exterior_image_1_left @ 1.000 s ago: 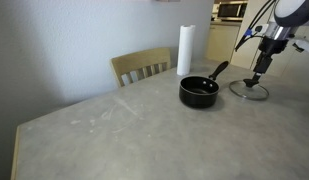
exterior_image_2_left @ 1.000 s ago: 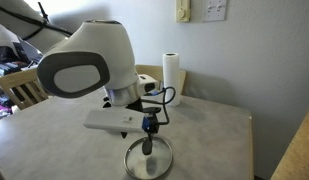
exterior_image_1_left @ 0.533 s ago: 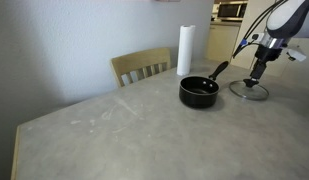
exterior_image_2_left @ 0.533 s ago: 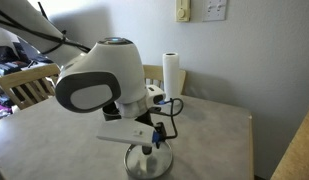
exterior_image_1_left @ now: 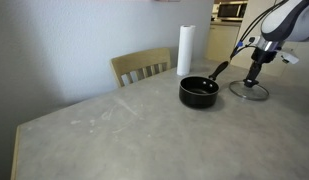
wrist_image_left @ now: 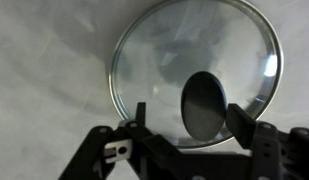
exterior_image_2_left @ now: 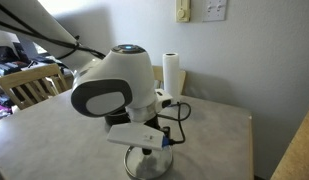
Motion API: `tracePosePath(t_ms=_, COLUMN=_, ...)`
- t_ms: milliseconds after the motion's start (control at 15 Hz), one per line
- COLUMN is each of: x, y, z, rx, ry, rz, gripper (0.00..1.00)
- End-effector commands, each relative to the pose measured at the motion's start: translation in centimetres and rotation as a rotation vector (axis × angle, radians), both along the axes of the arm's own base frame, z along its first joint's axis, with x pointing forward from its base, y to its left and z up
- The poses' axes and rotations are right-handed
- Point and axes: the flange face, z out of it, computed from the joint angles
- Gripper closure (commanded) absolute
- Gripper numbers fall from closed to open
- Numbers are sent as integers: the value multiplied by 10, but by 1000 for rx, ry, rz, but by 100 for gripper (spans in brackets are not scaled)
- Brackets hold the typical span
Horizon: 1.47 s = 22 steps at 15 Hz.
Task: Put the lid on the black pot, remove the lid from the black pot, put the lid back on the black pot
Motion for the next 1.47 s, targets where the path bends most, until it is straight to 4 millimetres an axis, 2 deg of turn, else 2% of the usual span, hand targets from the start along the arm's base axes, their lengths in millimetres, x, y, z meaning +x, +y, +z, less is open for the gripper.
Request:
tracePosePath(t_ms=0, x=4, y=0, z=-10, rx=38, ry=24, rz=25, gripper=49)
tracePosePath(t_ms=133, x=3, y=2, z=-12, rx=38, ry=53, rz=26, gripper=63)
tracePosePath(t_ms=400, x=3, y=0, z=-1, rx=3, ry=87, rz=34, gripper=86)
tracePosePath(t_ms=1000, x=4, y=3, z=33, rx=-98, ry=95, rz=47, gripper=86)
tracePosePath(t_ms=1400, x=13, y=17, z=72, rx=-118, ry=35, rz=69, gripper=86)
